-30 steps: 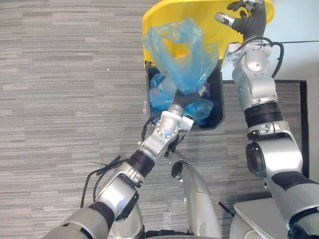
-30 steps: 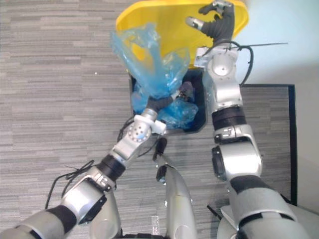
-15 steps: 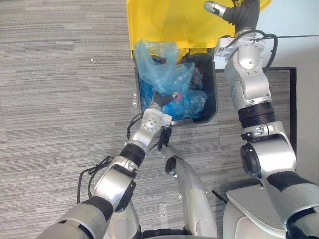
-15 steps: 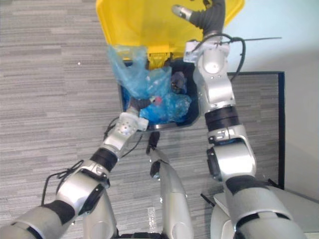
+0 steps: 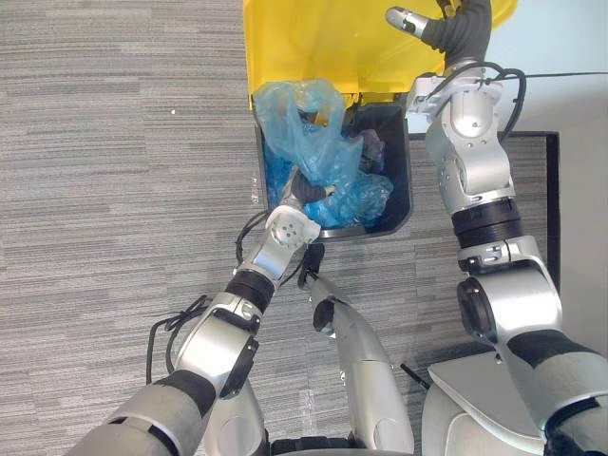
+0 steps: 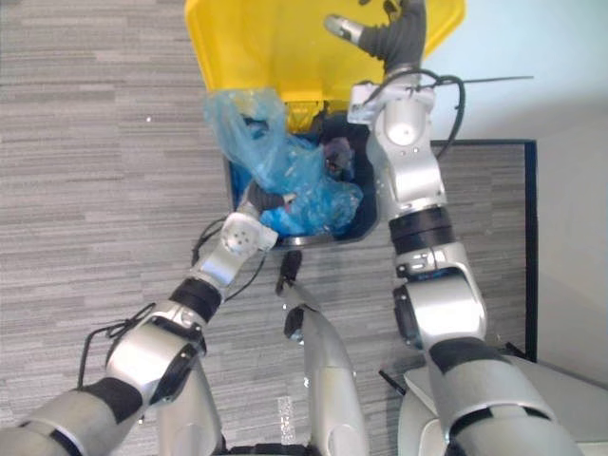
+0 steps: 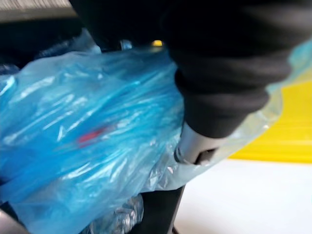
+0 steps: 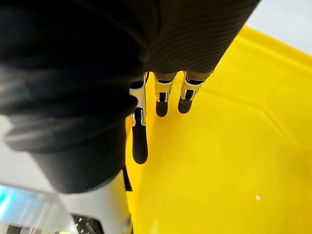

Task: Gather rubbish on tea table into small bin, then transfer packed bag to large trash can.

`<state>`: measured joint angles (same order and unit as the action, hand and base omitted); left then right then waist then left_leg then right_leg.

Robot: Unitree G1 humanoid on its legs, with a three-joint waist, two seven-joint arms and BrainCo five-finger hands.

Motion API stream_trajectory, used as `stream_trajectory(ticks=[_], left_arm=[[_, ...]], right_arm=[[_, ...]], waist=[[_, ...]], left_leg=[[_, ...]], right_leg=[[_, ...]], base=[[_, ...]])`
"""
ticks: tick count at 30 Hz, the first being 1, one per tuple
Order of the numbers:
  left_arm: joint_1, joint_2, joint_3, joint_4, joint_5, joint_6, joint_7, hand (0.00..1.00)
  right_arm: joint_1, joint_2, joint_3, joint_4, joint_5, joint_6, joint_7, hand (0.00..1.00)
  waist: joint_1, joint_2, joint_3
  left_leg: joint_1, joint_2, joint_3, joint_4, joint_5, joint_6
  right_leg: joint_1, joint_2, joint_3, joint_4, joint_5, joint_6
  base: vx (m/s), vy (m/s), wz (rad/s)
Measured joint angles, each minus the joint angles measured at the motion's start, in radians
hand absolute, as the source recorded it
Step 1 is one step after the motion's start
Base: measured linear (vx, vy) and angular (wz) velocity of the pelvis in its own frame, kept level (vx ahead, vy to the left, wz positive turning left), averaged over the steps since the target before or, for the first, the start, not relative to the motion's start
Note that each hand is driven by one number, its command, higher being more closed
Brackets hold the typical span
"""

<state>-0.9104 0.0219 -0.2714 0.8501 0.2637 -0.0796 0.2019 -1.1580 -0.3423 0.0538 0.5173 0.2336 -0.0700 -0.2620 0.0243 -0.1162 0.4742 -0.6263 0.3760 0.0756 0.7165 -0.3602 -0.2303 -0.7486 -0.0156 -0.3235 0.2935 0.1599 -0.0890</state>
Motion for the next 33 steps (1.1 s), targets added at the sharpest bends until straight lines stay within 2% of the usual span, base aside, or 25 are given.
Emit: stream_trajectory(ticks=[7,13,15,22,26,28,33], left_arm=[[0.001,0.002,-0.082,-0.001,0.086,0.005,-0.032,0.0],[0.005,0.007,-0.138,-0.03,0.099,0.005,-0.031,0.0],[0.031,0.024,-0.151,-0.09,0.099,0.004,-0.031,0.0],[0.167,0.113,-0.15,-0.252,0.062,-0.004,-0.028,0.0],[0.327,0.169,-0.094,-0.347,-0.026,-0.035,-0.029,0.0],[0.458,0.191,-0.017,-0.391,-0.074,-0.046,-0.031,0.0],[0.711,0.193,0.136,-0.366,-0.157,-0.051,-0.033,0.0]], right_arm=[[0.045,0.013,0.008,0.0,-0.039,0.0,0.03,0.0],[0.103,0.029,0.039,0.0,-0.079,0.0,0.053,0.0],[0.141,0.038,0.039,0.0,-0.084,0.0,0.058,0.0],[0.302,0.062,0.038,0.002,-0.157,0.002,0.067,0.0],[0.403,0.065,0.039,0.054,-0.203,0.012,0.078,0.0],[0.456,0.064,0.038,0.115,-0.24,0.029,0.089,0.0],[0.566,0.067,0.029,0.181,-0.281,0.051,0.101,0.0]], waist=[[0.007,0.005,-0.002],[0.024,0.007,-0.004],[0.035,0.007,-0.004],[0.042,0.013,-0.007],[0.056,0.025,-0.013],[0.065,0.04,-0.021],[0.084,0.071,-0.04]], left_leg=[[0.025,-0.001,-0.002,0.0,0.0,0.0],[0.054,-0.008,-0.002,-0.01,-0.001,0.004],[0.07,-0.013,-0.002,-0.027,0.006,0.003],[0.15,-0.043,-0.001,-0.077,0.024,0.013],[0.219,-0.062,0.001,-0.107,0.029,0.018],[0.261,-0.077,0.001,-0.124,0.03,0.024],[0.341,-0.108,0.012,-0.14,0.022,0.047]], right_leg=[[0.024,-0.002,0.001,0.006,0.0,0.0],[0.053,-0.005,0.001,-0.001,-0.001,0.001],[0.066,-0.009,-0.001,-0.005,-0.001,0.001],[0.133,-0.031,-0.003,-0.008,-0.008,0.01],[0.19,-0.042,0.0,-0.01,-0.012,0.015],[0.226,-0.055,0.001,-0.01,-0.016,0.021],[0.289,-0.081,0.017,0.0,-0.036,0.05]], base=[[0.0,0.0,0.0],[-0.03,-0.007,0.03],[-0.01,-0.015,0.06],[0.0,0.005,0.11],[0.0,0.022,0.07],[0.0,0.034,0.1],[-0.01,0.046,0.02]])
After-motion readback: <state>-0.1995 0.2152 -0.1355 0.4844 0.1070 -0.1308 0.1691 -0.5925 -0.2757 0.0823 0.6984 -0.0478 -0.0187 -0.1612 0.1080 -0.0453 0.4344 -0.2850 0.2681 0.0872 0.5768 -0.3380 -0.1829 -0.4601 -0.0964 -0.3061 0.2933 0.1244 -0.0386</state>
